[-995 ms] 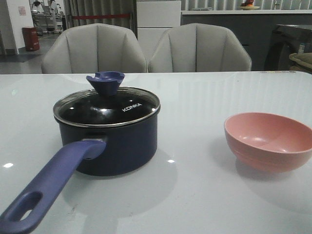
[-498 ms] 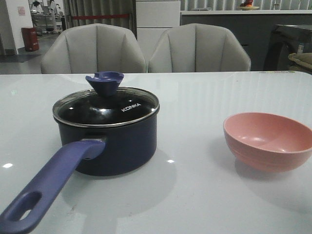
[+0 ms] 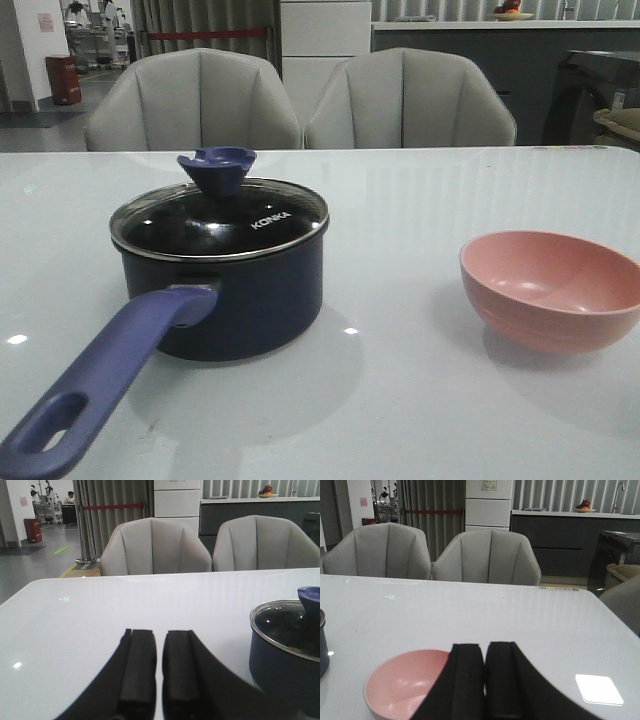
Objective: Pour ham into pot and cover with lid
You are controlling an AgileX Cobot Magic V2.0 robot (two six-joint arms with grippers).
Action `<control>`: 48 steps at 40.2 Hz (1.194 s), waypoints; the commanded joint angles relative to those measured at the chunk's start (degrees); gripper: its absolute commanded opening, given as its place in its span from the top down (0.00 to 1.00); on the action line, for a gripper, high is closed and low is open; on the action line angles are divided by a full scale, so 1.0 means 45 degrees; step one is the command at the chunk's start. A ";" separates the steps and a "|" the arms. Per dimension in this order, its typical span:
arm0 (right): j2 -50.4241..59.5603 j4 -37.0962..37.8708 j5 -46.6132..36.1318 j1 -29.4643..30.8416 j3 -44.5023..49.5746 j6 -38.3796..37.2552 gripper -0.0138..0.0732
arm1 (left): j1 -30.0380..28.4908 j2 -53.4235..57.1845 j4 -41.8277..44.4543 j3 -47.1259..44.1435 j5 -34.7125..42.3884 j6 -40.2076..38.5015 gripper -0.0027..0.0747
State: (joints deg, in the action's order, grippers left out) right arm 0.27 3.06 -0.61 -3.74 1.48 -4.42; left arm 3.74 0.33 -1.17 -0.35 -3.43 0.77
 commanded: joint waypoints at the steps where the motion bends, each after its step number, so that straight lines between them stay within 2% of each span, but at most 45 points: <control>1: 0.0249 0.0145 -0.0567 0.0070 0.0132 -0.0011 0.66 | -0.0017 0.0252 0.0006 -0.0402 0.1036 -0.0082 0.78; 9: 0.0302 0.0007 -0.0568 0.0070 0.0132 0.0001 0.66 | -0.0017 0.0252 0.0006 -0.0402 0.1036 -0.0082 0.78; 18: 0.0302 -0.1033 -0.0595 0.0070 0.0132 0.0662 0.66 | -0.0017 0.0252 0.0006 -0.0402 0.1036 -0.0082 0.78; 48: 0.0302 -0.1026 -0.0594 0.0070 0.0132 0.0785 0.67 | -0.0017 0.0252 0.0006 -0.0402 0.1036 -0.0082 0.78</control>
State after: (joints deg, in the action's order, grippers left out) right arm 0.53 -1.54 1.18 -3.74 1.48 -1.40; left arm 3.74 0.33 -1.17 -0.35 -3.32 0.77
